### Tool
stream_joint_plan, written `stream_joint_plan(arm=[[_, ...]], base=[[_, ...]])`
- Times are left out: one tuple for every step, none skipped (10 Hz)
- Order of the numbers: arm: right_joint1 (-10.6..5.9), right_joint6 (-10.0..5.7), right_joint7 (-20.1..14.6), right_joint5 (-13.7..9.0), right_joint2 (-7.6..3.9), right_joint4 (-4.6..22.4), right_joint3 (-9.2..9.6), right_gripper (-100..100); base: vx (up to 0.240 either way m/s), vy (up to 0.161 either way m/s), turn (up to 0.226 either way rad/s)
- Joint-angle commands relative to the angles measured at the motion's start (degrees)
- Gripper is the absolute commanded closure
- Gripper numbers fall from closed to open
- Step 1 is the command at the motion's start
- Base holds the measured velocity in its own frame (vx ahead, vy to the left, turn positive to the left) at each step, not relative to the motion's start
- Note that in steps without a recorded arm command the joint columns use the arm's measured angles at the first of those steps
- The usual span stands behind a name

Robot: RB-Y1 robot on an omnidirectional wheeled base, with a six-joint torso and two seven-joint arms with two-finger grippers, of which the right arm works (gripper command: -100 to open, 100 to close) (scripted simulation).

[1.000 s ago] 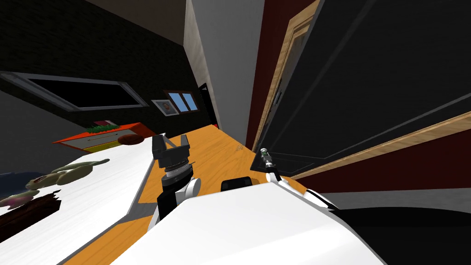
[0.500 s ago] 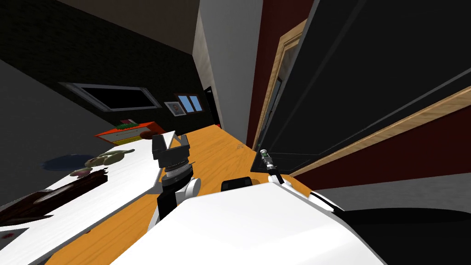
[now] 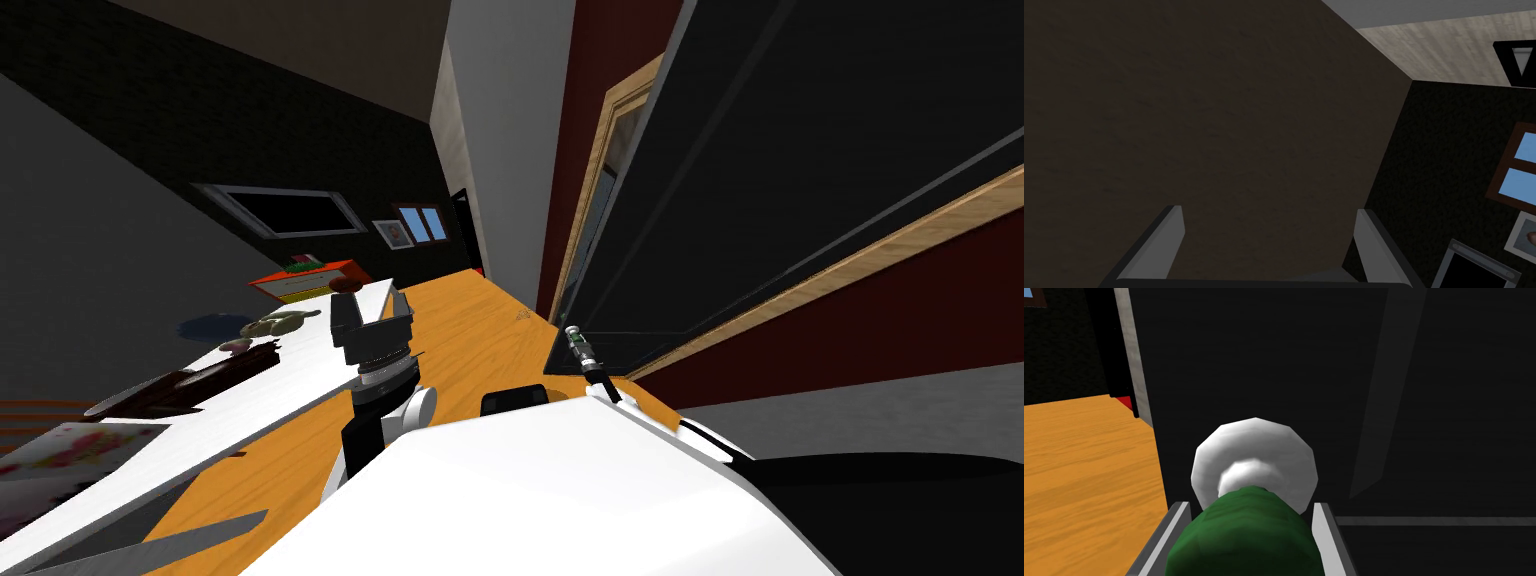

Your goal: Pull the door open

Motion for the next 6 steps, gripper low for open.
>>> stream_joint_plan(arm=[[0.49, -1.22, -1.1, 0.5, -0.73, -0.1, 1.15, 100], [0.8, -1.81, -1.7, 0.7, -1.23, -0.2, 1.81, 100], [1.13, -2.45, -2.3, 1.0, -1.77, -0.3, 2.52, 100], [1.64, -3.43, -3.3, 1.4, -2.59, -0.4, 3.61, 100], [1.97, -4.06, -4.0, 1.6, -3.12, -0.5, 4.3, 100], [2.27, -4.63, -4.6, 1.9, -3.6, -0.6, 4.94, 100]], base=[[-0.224, -0.056, 0.136], [-0.22, -0.056, 0.098], [-0.23, -0.042, 0.097], [-0.25, -0.029, 0.13], [-0.206, -0.032, 0.124], [-0.188, -0.057, 0.086]])
